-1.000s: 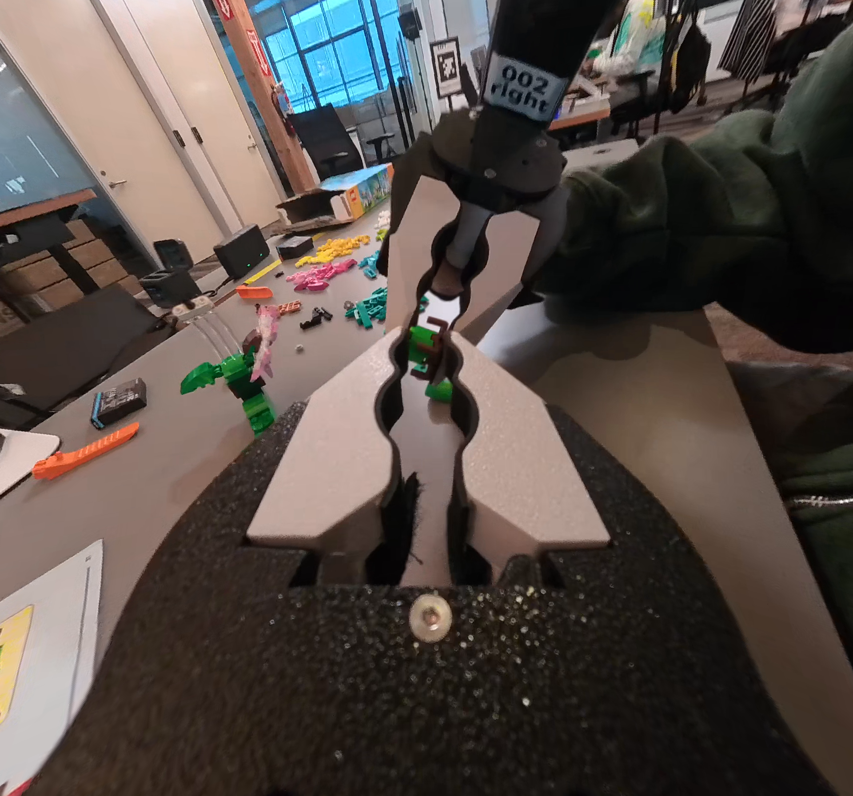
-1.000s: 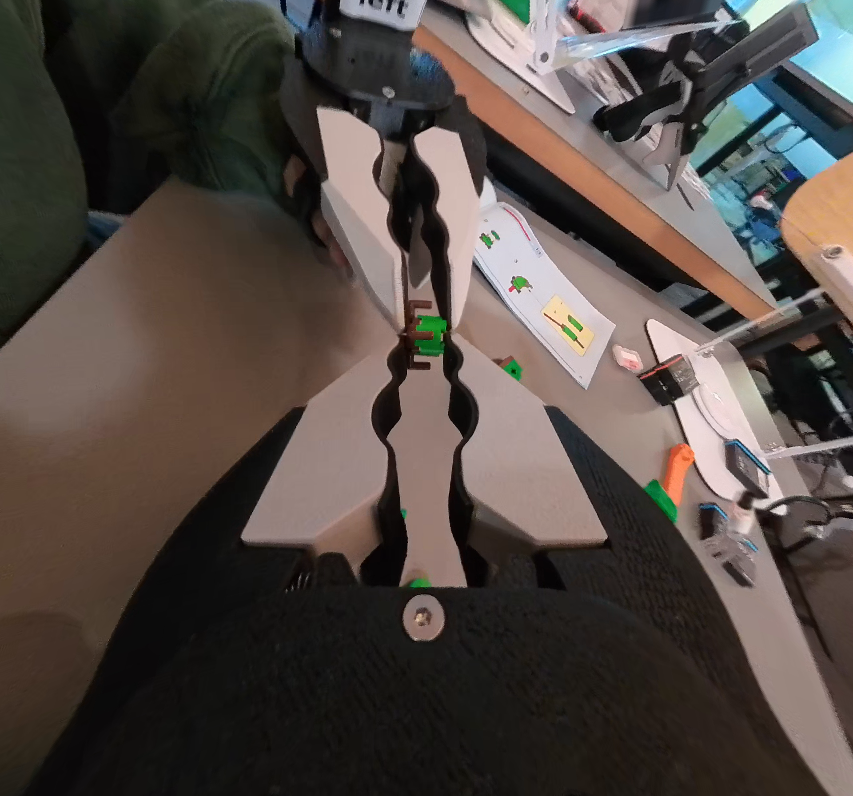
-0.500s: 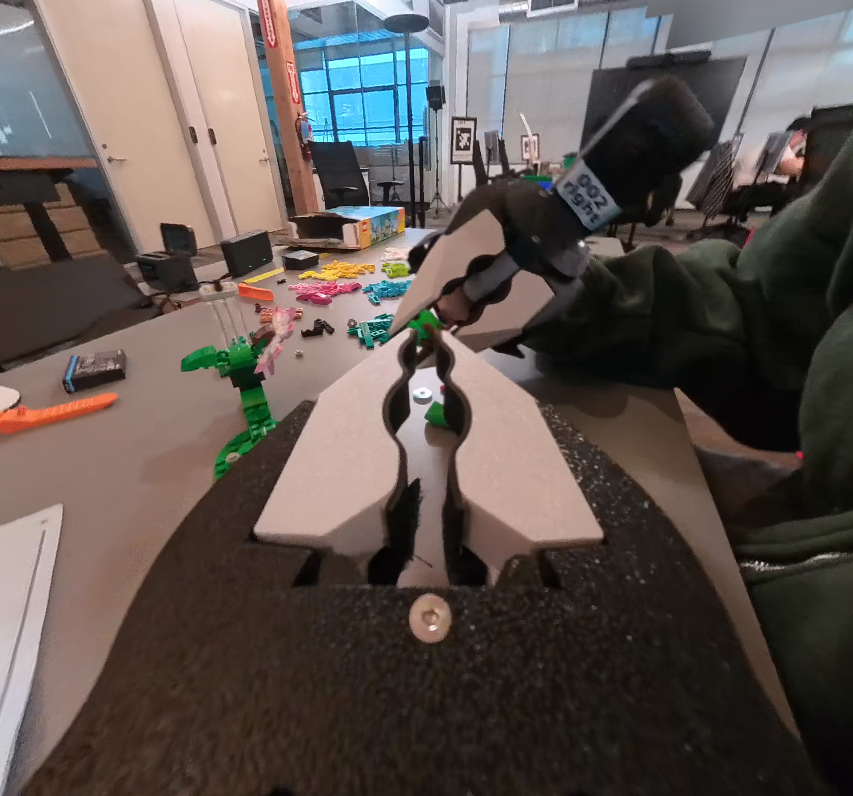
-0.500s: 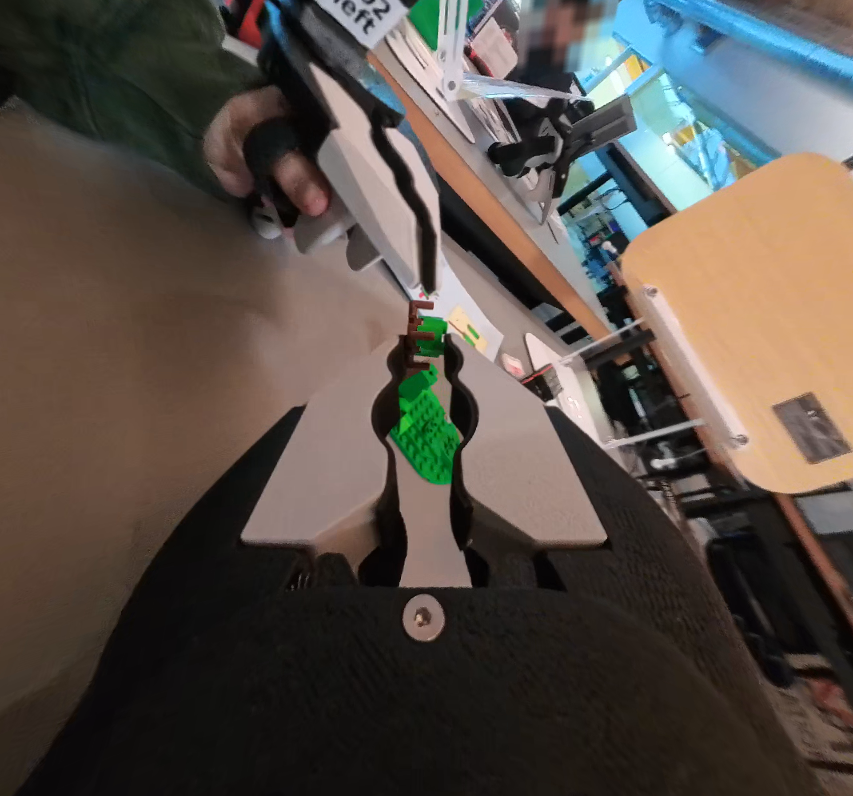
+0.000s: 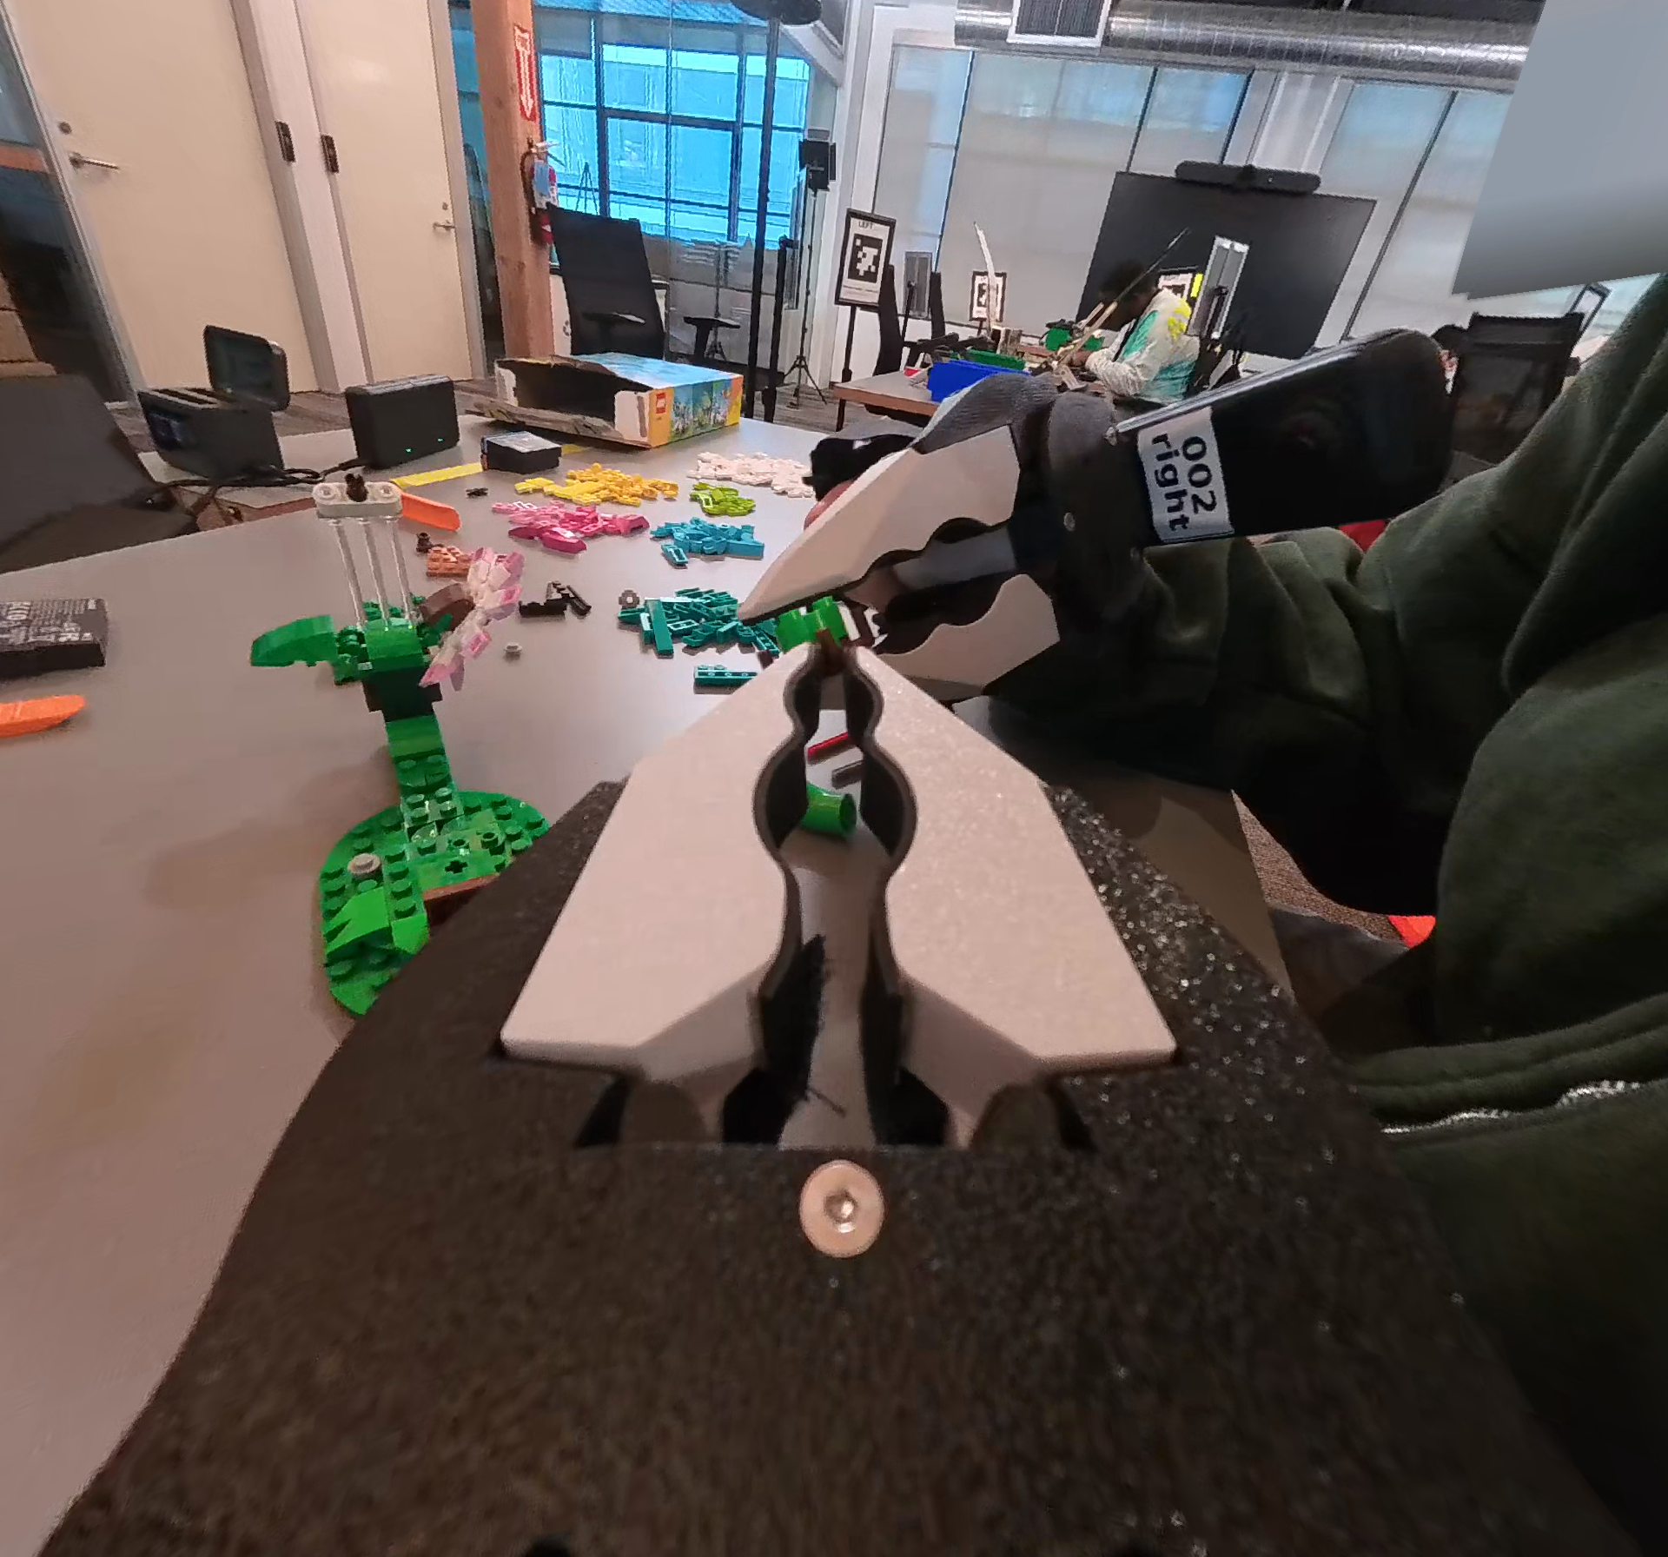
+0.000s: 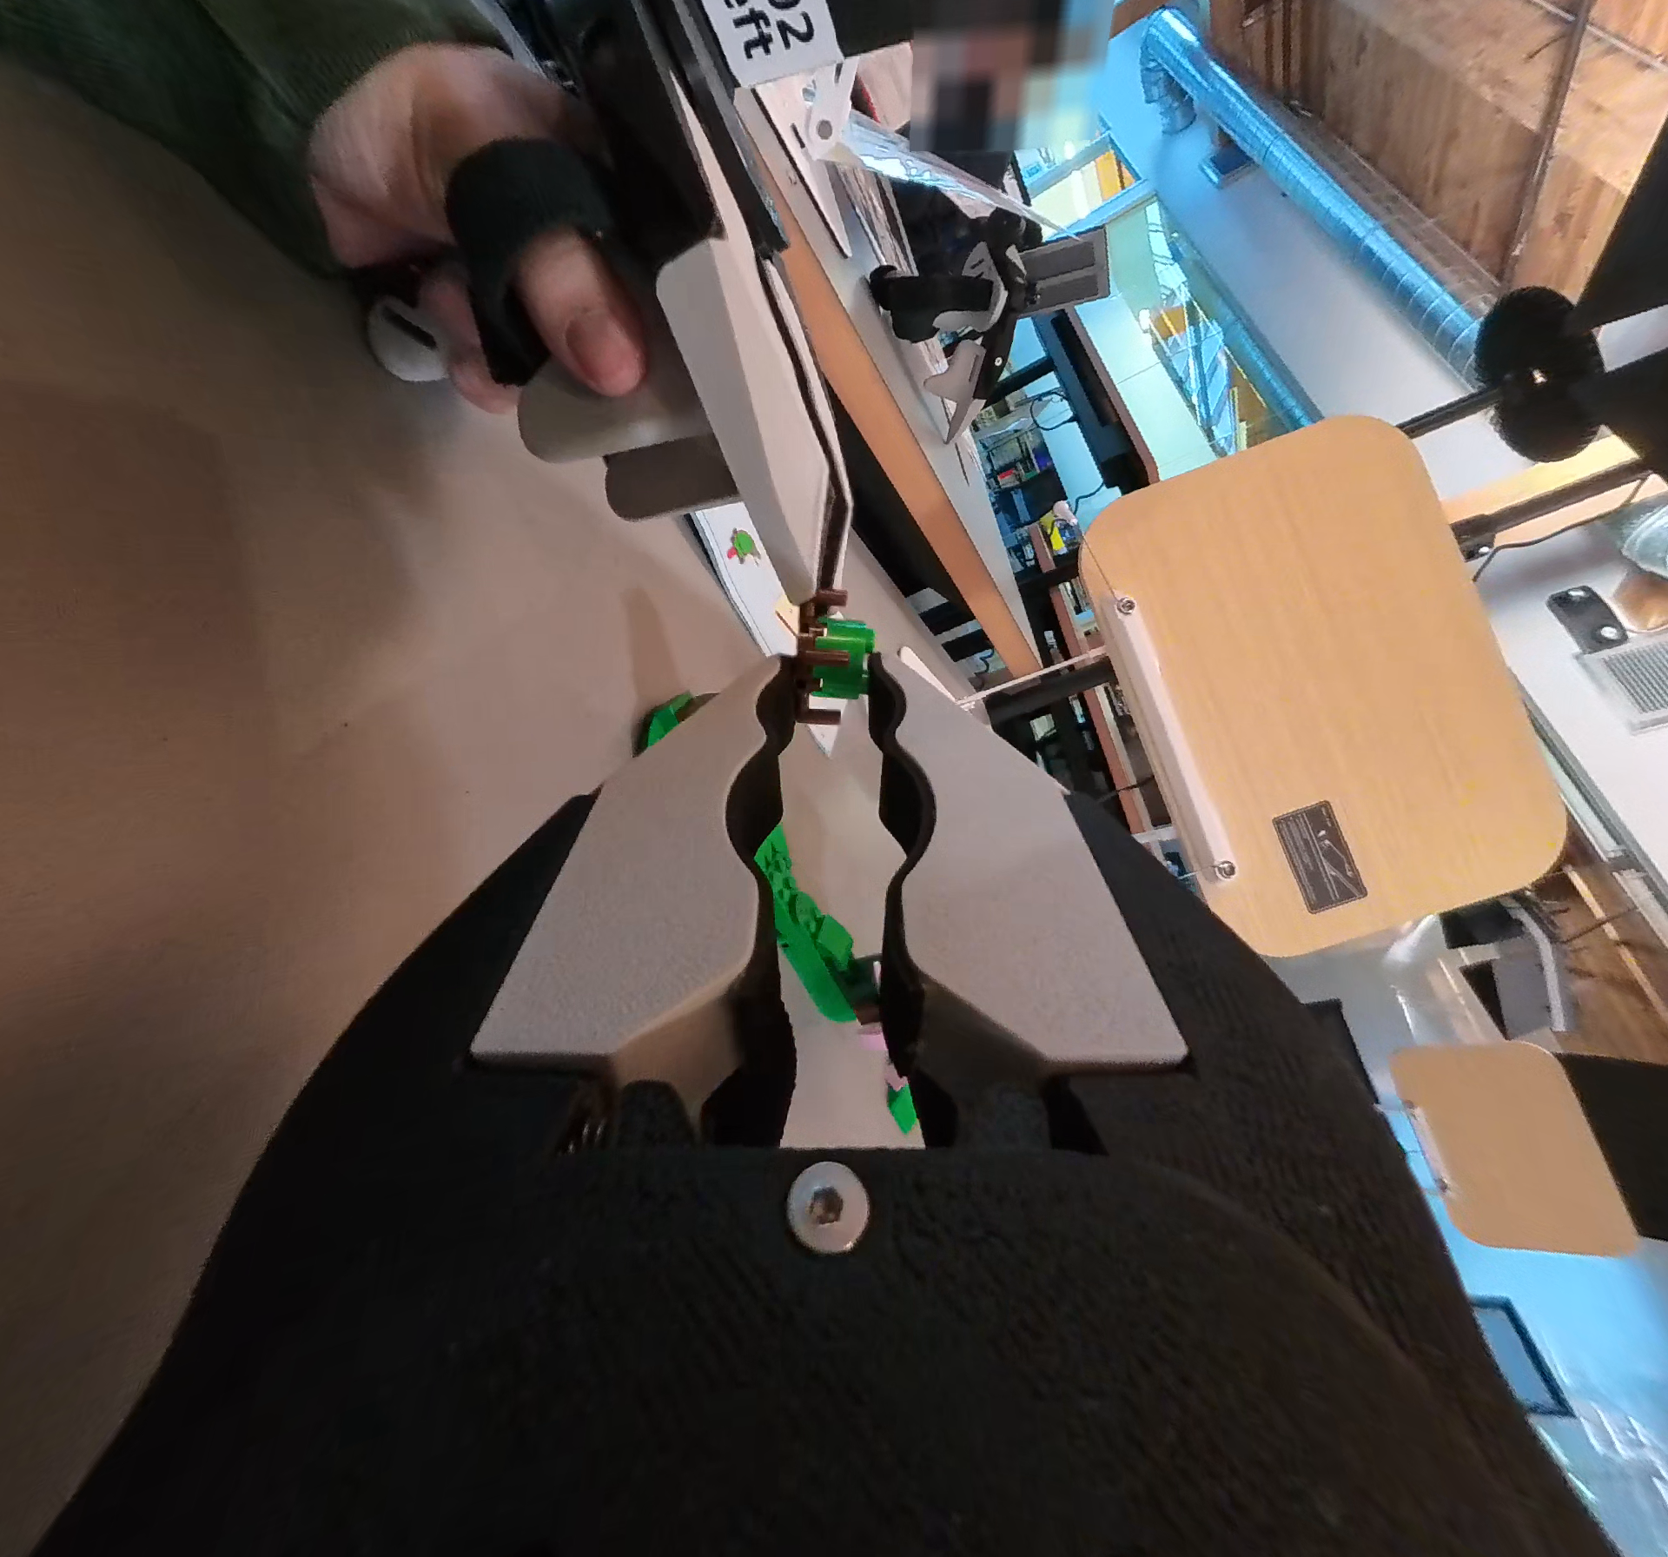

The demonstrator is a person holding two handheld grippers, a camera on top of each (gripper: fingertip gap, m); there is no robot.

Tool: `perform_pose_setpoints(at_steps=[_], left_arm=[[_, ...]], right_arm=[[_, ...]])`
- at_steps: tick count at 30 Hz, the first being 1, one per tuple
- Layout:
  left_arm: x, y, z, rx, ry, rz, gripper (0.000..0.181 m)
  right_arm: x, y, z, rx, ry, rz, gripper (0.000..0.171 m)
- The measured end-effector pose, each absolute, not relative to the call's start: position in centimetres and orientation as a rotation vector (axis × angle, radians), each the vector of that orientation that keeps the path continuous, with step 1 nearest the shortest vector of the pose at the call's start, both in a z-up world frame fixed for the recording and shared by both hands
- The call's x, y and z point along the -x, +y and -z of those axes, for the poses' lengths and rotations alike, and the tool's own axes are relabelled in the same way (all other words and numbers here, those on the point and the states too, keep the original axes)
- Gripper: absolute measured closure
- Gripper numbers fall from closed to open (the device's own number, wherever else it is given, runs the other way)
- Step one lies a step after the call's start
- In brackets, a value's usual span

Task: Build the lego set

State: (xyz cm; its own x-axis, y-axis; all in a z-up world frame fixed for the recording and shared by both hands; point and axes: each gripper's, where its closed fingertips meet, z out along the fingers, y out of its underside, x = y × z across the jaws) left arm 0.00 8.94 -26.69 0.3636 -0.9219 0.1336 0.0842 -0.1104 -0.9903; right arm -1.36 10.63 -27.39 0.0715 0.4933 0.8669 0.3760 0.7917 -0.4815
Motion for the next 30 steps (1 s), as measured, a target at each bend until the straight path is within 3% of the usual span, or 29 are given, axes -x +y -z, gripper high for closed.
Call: perform_pose_setpoints(at_steps=[30], left_arm=[[0.29,9.34,26.66,1.437,0.775,1.117,0.18]], right_arm=[[1.39,10.96,27.34,0.658,-1.536,0.072,0.157]])
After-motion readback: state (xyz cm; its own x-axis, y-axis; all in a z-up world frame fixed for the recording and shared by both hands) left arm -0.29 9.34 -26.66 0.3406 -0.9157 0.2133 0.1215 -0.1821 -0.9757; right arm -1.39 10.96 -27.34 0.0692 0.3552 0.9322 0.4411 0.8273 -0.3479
